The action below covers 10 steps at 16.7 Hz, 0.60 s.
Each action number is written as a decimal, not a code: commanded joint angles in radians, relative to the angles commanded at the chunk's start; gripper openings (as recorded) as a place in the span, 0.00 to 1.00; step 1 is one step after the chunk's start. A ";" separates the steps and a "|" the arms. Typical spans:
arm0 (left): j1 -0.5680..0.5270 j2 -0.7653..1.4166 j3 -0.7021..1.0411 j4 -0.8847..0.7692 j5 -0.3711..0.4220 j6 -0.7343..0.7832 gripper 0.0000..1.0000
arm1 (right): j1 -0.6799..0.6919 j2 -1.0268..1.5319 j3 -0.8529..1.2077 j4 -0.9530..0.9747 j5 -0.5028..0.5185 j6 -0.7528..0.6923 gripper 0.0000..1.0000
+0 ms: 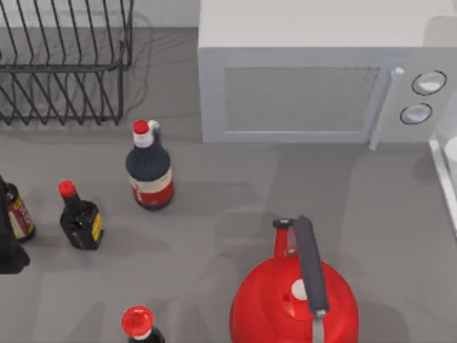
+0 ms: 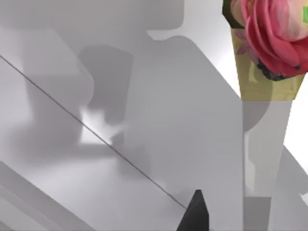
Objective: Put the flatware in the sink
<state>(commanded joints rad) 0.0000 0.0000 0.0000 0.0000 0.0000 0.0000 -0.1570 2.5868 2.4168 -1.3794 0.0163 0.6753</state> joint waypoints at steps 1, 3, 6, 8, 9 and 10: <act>0.000 0.000 0.000 0.000 0.000 0.000 1.00 | 0.000 0.000 0.000 0.000 0.000 0.000 0.53; 0.000 0.000 0.000 0.000 0.000 0.000 1.00 | 0.000 0.000 0.000 0.000 0.000 0.000 0.68; 0.000 0.000 0.000 0.000 0.000 0.000 1.00 | 0.000 0.000 0.000 0.000 0.000 0.000 0.90; 0.000 0.000 0.000 0.000 0.000 0.000 1.00 | 0.000 0.000 0.000 0.000 0.000 0.000 1.00; 0.000 0.000 0.000 0.000 0.000 0.000 1.00 | 0.000 0.000 0.000 0.000 0.000 0.000 1.00; 0.000 0.000 0.000 0.000 0.000 0.000 1.00 | 0.000 0.000 0.000 0.000 0.000 0.000 1.00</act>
<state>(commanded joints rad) 0.0000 0.0000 0.0000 0.0000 0.0000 0.0000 -0.1570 2.5868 2.4168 -1.3794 0.0163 0.6753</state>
